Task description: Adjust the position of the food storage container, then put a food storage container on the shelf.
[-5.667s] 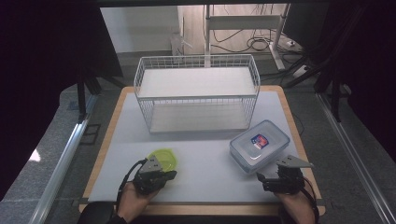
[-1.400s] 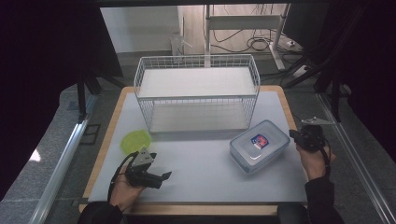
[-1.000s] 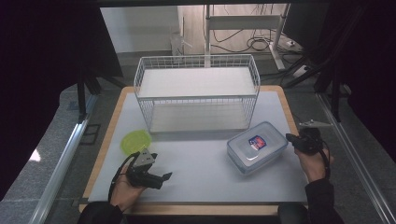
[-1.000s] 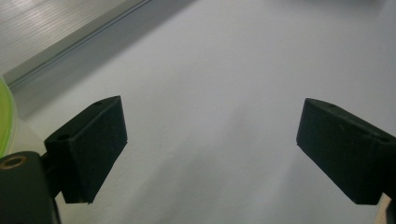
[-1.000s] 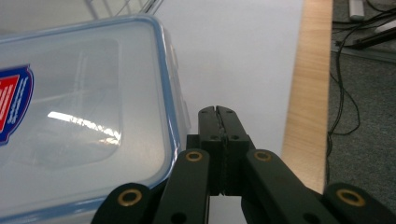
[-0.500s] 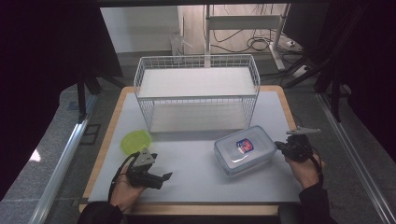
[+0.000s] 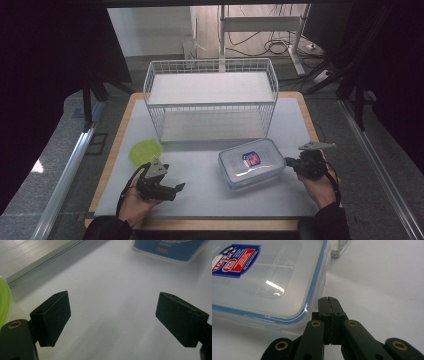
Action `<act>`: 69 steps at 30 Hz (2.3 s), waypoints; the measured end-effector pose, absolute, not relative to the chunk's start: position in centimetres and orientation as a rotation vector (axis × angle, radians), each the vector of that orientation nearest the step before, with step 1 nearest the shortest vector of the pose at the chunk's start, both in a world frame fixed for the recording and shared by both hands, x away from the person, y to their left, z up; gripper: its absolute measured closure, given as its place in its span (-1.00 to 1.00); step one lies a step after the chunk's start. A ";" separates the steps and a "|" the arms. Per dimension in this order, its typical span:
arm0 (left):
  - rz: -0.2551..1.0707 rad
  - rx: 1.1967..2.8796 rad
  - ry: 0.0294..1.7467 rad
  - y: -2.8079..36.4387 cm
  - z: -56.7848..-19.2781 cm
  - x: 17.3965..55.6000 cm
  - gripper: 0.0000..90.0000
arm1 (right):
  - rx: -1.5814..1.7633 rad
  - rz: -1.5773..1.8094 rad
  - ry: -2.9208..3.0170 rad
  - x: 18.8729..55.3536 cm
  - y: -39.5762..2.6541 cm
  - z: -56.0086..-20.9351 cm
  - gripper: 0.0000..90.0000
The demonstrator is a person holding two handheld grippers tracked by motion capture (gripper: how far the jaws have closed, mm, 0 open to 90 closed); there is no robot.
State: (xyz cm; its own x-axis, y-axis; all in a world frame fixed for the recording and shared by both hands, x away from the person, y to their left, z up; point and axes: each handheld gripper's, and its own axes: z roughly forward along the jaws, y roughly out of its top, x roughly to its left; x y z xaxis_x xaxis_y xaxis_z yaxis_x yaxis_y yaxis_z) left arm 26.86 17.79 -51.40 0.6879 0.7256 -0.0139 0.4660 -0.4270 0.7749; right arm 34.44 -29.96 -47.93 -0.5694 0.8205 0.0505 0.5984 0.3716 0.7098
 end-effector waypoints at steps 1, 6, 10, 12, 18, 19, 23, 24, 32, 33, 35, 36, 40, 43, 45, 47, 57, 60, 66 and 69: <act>0.410 2.096 0.914 17.8 -51.4 26.9 -0.68 | 1.244 1.010 2.331 34.3 -29.8 -47.9 1.00; 0.415 2.098 0.919 17.9 -51.2 26.8 -0.54 | 1.210 1.031 2.367 33.6 -28.7 -47.9 1.00; 0.428 2.108 0.912 17.7 -51.2 26.7 -0.46 | 1.188 1.046 2.396 33.2 -27.7 -47.9 1.00; 0.432 2.112 0.909 17.7 -51.2 26.7 -0.44 | 1.178 1.053 2.409 33.0 -27.1 -47.9 1.00; 0.437 2.104 0.914 17.9 -51.2 26.8 -0.42 | 1.141 1.066 2.449 32.5 -25.5 -47.9 1.00; 0.440 2.104 0.916 18.0 -51.2 26.8 -0.42 | 1.132 1.066 2.454 32.4 -25.3 -47.9 1.00; 0.481 2.134 0.901 18.1 -51.3 26.8 -0.42 | 1.098 1.067 2.482 32.0 -24.3 -48.0 1.00; 0.491 2.144 0.898 18.1 -51.3 26.8 -0.42 | 1.082 1.068 2.492 31.8 -24.0 -48.0 1.00; 0.529 2.162 0.890 18.2 -51.3 26.7 -0.48 | 1.019 1.078 2.533 31.1 -22.3 -48.1 1.00; 0.543 2.169 0.888 18.2 -51.3 26.7 -0.48 | 1.015 1.076 2.540 31.1 -22.1 -48.1 1.00; 0.567 2.177 0.888 18.3 -51.3 26.6 -0.49 | 1.004 1.077 2.546 31.0 -21.8 -48.1 1.00; 0.570 2.178 0.887 18.3 -51.2 26.6 -0.50 | 0.999 1.077 2.549 30.9 -21.7 -48.1 1.00; 0.567 2.170 0.892 18.5 -51.1 26.6 -0.51 | 0.967 1.085 2.566 30.6 -21.1 -48.1 1.00; 0.557 2.160 0.896 18.7 -51.1 26.6 -0.52 | 0.956 1.092 2.572 30.5 -20.8 -48.2 1.00; 0.551 2.156 0.900 18.7 -51.1 26.6 -0.53 | 0.956 1.102 2.571 30.5 -20.8 -48.3 1.00; 0.547 2.157 0.897 18.8 -51.1 26.6 -0.54 | 0.948 1.107 2.591 30.6 -21.0 -48.2 1.00; 0.495 2.147 0.889 19.3 -51.0 26.7 -0.80 | 1.024 1.076 2.428 31.8 -23.0 -48.8 -0.10; 0.487 2.132 0.885 19.4 -50.9 26.7 -0.89 | 1.018 1.104 2.413 32.0 -23.0 -48.9 -0.39; 0.448 2.046 0.873 19.9 -50.7 26.9 -0.92 | 1.024 1.137 2.392 32.2 -23.1 -48.8 -0.64; 0.421 2.023 0.879 20.0 -50.5 27.0 -0.92 | 1.028 1.155 2.393 32.3 -23.1 -48.7 -0.72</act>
State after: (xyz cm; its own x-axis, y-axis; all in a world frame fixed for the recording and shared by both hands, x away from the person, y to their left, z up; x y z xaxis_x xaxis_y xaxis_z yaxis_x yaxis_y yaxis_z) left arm 27.05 20.01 -50.47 0.6936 0.7197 -0.0312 0.4265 -0.3754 0.8229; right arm 32.27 -23.14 -48.66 -0.7024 0.7104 0.0441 0.4765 0.4232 0.7706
